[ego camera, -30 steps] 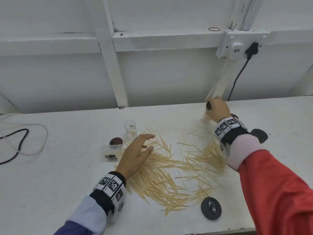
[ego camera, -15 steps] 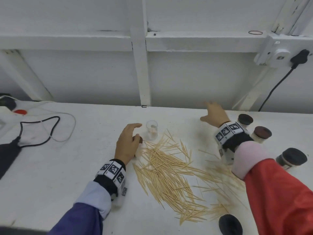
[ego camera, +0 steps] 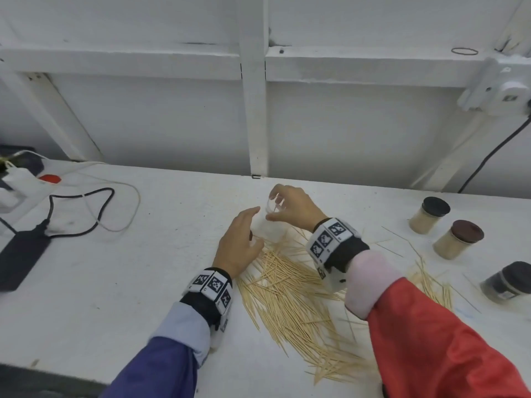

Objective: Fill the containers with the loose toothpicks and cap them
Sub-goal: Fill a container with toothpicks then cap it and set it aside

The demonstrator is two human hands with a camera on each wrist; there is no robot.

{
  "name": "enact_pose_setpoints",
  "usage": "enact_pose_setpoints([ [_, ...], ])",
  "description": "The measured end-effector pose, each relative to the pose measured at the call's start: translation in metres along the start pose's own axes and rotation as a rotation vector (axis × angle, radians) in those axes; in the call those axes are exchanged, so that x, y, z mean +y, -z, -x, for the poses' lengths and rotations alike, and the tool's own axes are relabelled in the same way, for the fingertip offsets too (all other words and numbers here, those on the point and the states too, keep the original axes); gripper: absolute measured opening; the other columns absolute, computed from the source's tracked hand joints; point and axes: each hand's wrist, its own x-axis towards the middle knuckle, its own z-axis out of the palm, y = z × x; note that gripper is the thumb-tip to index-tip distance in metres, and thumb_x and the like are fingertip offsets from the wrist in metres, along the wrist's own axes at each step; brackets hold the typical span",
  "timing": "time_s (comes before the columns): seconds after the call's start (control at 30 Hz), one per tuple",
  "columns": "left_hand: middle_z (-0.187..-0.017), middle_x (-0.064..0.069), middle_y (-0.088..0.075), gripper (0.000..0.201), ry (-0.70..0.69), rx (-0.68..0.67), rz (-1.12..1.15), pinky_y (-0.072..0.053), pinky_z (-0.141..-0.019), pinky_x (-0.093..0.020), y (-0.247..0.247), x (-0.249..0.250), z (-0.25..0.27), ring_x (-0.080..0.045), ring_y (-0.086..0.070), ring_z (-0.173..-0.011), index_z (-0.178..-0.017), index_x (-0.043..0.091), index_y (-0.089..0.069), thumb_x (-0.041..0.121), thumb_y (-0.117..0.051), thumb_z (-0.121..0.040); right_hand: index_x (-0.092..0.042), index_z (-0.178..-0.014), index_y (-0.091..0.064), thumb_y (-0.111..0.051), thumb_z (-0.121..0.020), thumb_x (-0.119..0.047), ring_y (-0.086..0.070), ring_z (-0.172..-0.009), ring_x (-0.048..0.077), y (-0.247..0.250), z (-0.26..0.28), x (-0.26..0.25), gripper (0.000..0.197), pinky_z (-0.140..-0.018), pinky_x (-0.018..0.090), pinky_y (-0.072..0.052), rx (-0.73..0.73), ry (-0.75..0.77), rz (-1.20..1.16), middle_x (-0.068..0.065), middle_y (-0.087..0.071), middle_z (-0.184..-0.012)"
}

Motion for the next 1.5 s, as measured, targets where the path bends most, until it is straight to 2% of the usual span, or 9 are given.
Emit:
enact_pose_setpoints([
  [0.17, -0.146, 0.006, -0.044, 0.07, -0.084, -0.017, 0.022, -0.037, -0.103, -0.027, -0.009, 0.011, 0.0, -0.007, -0.041, -0.132, -0.148, 0.021, -0.033, 0.046, -0.064, -0.09, -0.013, -0.102, -0.058, -0.084, -0.072, -0.039, -0.065, -0.076, 0.014, 0.026, 0.032, -0.014, 0.048, -0.06, 0.021, -0.055, -0.118, -0.034, -0.344, 0.005, -0.065, -0.097],
  [0.3, -0.124, 0.011, -0.054, 0.05, -0.066, 0.019, 0.051, -0.045, -0.088, -0.03, -0.009, 0.012, 0.001, -0.008, -0.053, -0.11, -0.134, 0.02, -0.044, 0.033, -0.066, -0.091, -0.015, -0.118, -0.056, -0.053, -0.098, -0.039, -0.066, -0.093, 0.021, 0.021, 0.054, 0.002, 0.032, -0.077, 0.038, -0.056, -0.076, -0.12, -0.501, 0.005, -0.066, -0.106],
  [0.43, -0.115, 0.01, -0.054, 0.048, 0.015, 0.041, 0.075, -0.043, -0.079, -0.029, -0.008, 0.001, -0.002, -0.015, -0.057, -0.096, -0.128, 0.02, -0.043, 0.027, -0.069, -0.089, -0.013, -0.13, -0.053, -0.042, -0.1, -0.028, -0.053, -0.117, 0.025, -0.014, 0.074, 0.02, 0.036, -0.098, 0.042, -0.045, -0.204, -0.196, 0.083, 0.008, -0.056, -0.13],
  [0.6, -0.117, 0.006, -0.057, 0.046, 0.04, 0.026, 0.1, -0.049, -0.085, -0.037, -0.011, -0.003, -0.002, -0.018, -0.059, -0.099, -0.125, 0.019, -0.043, 0.025, -0.07, -0.088, -0.011, -0.141, -0.037, -0.051, -0.081, -0.073, -0.04, -0.124, 0.026, -0.046, 0.094, 0.0, 0.088, -0.1, 0.042, -0.036, -0.299, -0.03, 0.449, 0.007, -0.044, -0.136],
  [0.7, -0.116, 0.006, -0.056, 0.049, 0.052, 0.019, 0.105, -0.049, -0.087, -0.036, -0.011, 0.0, -0.002, -0.016, -0.058, -0.1, -0.129, 0.018, -0.043, 0.025, -0.07, -0.088, -0.006, -0.145, -0.028, -0.055, -0.072, -0.079, -0.032, -0.134, 0.029, -0.057, 0.095, -0.008, 0.107, -0.111, 0.048, -0.025, -0.303, -0.056, 0.56, 0.011, -0.036, -0.144],
  [0.87, -0.114, 0.006, -0.057, 0.047, 0.041, 0.018, 0.087, -0.046, -0.084, -0.032, -0.011, 0.001, -0.001, -0.014, -0.056, -0.097, -0.126, 0.016, -0.045, 0.025, -0.07, -0.087, -0.009, -0.128, -0.043, -0.064, -0.079, -0.051, -0.039, -0.121, 0.027, -0.057, 0.095, -0.019, 0.068, -0.104, 0.043, -0.032, -0.269, -0.087, 0.498, 0.009, -0.044, -0.128],
  [1.0, -0.115, 0.004, -0.058, 0.048, 0.046, 0.019, 0.072, -0.047, -0.085, -0.033, -0.011, 0.003, -0.001, -0.013, -0.055, -0.096, -0.127, 0.016, -0.045, 0.025, -0.07, -0.088, -0.008, -0.123, -0.045, -0.067, -0.079, -0.04, -0.042, -0.118, 0.026, -0.054, 0.095, -0.021, 0.059, -0.097, 0.04, -0.036, -0.263, -0.142, 0.409, 0.009, -0.046, -0.125],
  [1.23, -0.116, 0.004, -0.058, 0.049, 0.052, 0.009, 0.036, -0.049, -0.085, -0.035, -0.011, 0.004, -0.001, -0.014, -0.055, -0.096, -0.129, 0.016, -0.045, 0.027, -0.07, -0.088, -0.011, -0.127, -0.045, -0.072, -0.074, -0.056, -0.041, -0.121, 0.027, -0.056, 0.097, -0.014, 0.075, -0.1, 0.042, -0.036, -0.252, -0.185, 0.367, 0.008, -0.045, -0.128],
  [1.5, -0.112, 0.008, -0.056, 0.049, 0.052, 0.002, 0.019, -0.048, -0.084, -0.032, -0.013, 0.004, -0.002, -0.013, -0.055, -0.095, -0.128, 0.016, -0.045, 0.027, -0.07, -0.088, -0.012, -0.111, -0.057, -0.068, -0.081, -0.037, -0.043, -0.112, 0.025, -0.045, 0.101, -0.007, 0.04, -0.089, 0.036, -0.035, -0.253, -0.161, 0.365, 0.007, -0.049, -0.117],
])
